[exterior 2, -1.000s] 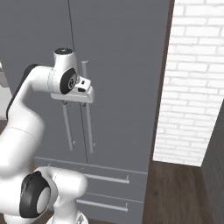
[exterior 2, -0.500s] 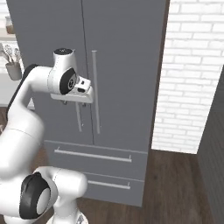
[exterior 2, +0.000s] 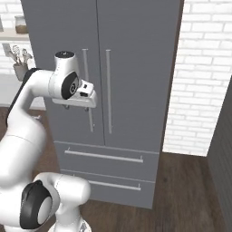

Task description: Take the strawberry from the fridge and place it on top of the pancake, located on the dining counter.

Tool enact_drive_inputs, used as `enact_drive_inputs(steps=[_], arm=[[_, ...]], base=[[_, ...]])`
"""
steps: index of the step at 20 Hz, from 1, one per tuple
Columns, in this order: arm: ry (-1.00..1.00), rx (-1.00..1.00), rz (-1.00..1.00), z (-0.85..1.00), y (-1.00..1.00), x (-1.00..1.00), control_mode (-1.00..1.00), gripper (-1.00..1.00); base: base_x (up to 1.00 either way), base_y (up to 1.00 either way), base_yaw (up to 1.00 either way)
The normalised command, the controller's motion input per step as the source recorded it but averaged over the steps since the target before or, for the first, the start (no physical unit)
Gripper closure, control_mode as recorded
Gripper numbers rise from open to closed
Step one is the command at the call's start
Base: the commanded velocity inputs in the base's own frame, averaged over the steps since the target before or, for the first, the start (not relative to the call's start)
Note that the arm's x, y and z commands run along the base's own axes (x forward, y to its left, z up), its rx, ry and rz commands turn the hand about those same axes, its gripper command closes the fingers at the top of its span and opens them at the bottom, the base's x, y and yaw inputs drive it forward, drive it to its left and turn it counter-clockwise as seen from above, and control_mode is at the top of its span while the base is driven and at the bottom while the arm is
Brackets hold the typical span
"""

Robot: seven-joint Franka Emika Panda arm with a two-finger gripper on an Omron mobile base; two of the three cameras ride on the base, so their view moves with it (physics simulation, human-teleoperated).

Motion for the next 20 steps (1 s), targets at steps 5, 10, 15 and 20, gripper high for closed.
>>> enact_drive_inputs(steps=[5,10,15,20], arm=[[0.00,0.00,0.00,0.00,0.00,0.16,-1.00,-1.00],[-0.10,-0.01,-0.01,0.00,0.20,0.89,-1.00,-1.00],[-0.22,-0.04,-0.11,0.00,0.81,1.00,-1.00,-1.00],[-0.15,-0.03,-0.07,0.01,0.01,0.82,-1.00,-1.00]], base=[[0.00,0.00,0.00],[0.00,0.00,0.00],[0.00,0.00,0.00],[0.00,0.00,0.00]])
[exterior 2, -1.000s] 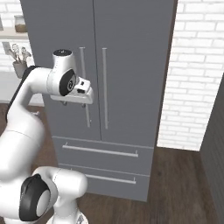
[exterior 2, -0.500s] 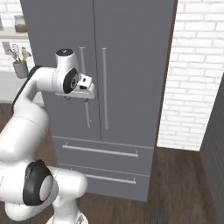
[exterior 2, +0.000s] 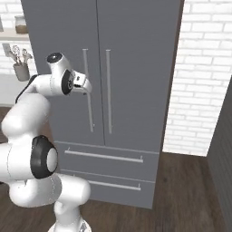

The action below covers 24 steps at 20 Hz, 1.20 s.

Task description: Take the strawberry from the fridge and place it on top of the pancake, located on the dining counter.

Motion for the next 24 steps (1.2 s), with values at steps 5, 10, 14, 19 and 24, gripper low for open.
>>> enact_drive_inputs(steps=[5,10,14,19,24], arm=[[-0.10,0.00,0.03,0.00,-0.29,0.81,-1.00,-1.00],[-0.01,0.00,0.00,0.00,0.00,0.64,-1.00,-1.00],[-0.06,0.00,0.00,-0.07,0.01,0.77,-1.00,-1.00],[-0.17,-0.06,0.00,-0.30,0.11,0.73,-1.00,-1.00],[-0.25,-0.08,0.00,-0.30,0.01,0.55,-1.00,-1.00]], base=[[0.00,0.00,0.00],[0.00,0.00,0.00],[0.00,0.00,0.00],[0.00,0.00,0.00],[0.00,0.00,0.00]])
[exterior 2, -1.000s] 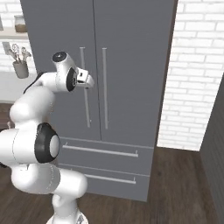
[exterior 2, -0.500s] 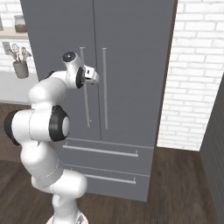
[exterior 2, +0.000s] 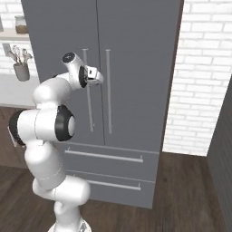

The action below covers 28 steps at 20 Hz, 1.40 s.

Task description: Take the strawberry from the fridge and place it on top of the pancake, located on the dining counter.

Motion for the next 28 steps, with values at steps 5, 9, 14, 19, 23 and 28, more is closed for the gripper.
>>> enact_drive_inputs(steps=[5,9,14,19,23,28], arm=[[-0.29,-0.01,0.00,-0.09,0.00,0.42,-1.00,-1.00],[-0.51,0.00,0.00,-0.05,0.00,0.07,-1.00,-1.00],[-0.45,0.00,0.00,-0.18,-0.08,-0.05,-1.00,-1.00],[-0.23,0.06,0.00,-0.83,-0.62,-0.39,-1.00,-1.00],[-0.13,0.07,0.00,-0.96,-0.42,-0.61,-1.00,-1.00],[-0.28,0.05,0.03,-0.45,-0.09,-0.14,-1.00,-1.00]], base=[[0.00,0.00,0.00],[0.00,0.00,0.00],[0.00,0.00,0.00],[0.00,0.00,0.00],[0.00,0.00,0.00],[0.00,0.00,0.00]])
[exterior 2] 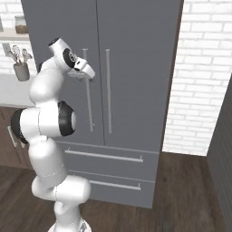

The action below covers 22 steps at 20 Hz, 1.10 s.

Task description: Take the strawberry from the fridge and place it on top of the pancake, located on the dining counter.

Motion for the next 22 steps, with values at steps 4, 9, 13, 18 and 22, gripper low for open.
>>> enact_drive_inputs(steps=[4,9,13,18,22], arm=[[-0.29,0.02,0.12,-0.01,0.00,0.23,-1.00,-1.00],[-0.04,0.02,0.13,0.00,0.00,0.69,-1.00,-1.00],[0.00,0.00,0.09,0.00,0.06,0.78,-1.00,-1.00],[-0.11,-0.01,0.04,-0.03,0.10,0.57,-1.00,-1.00],[-0.20,0.00,0.04,-0.02,0.06,0.33,-1.00,-1.00]], base=[[0.00,0.00,0.00],[0.00,0.00,0.00],[0.00,0.00,0.00],[0.00,0.00,0.00],[0.00,0.00,0.00]])
